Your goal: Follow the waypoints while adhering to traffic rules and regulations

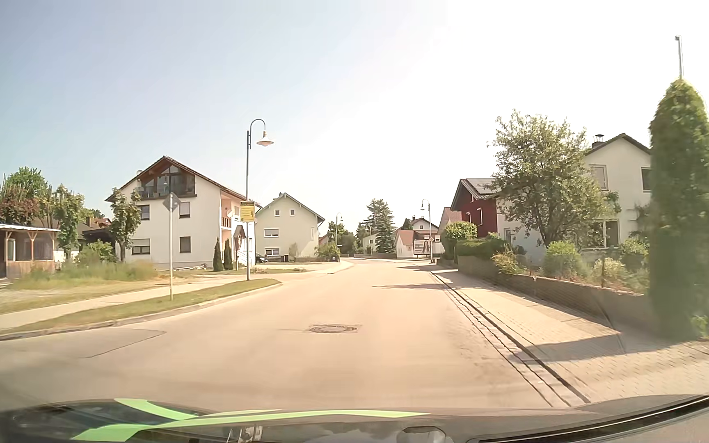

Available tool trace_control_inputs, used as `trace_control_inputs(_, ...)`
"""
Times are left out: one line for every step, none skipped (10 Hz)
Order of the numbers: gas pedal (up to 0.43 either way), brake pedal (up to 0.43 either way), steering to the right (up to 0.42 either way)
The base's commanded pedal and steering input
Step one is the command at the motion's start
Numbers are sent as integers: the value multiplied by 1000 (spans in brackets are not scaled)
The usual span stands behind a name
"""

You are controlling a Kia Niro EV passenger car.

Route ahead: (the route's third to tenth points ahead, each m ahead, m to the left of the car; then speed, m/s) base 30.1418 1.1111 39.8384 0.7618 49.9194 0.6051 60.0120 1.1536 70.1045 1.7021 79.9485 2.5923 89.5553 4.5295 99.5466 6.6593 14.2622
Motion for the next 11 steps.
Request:
trace_control_inputs(39,0,16)
trace_control_inputs(28,0,15)
trace_control_inputs(28,0,11)
trace_control_inputs(39,0,9)
trace_control_inputs(47,0,8)
trace_control_inputs(47,0,8)
trace_control_inputs(59,0,9)
trace_control_inputs(59,0,9)
trace_control_inputs(59,0,9)
trace_control_inputs(47,0,8)
trace_control_inputs(0,0,6)
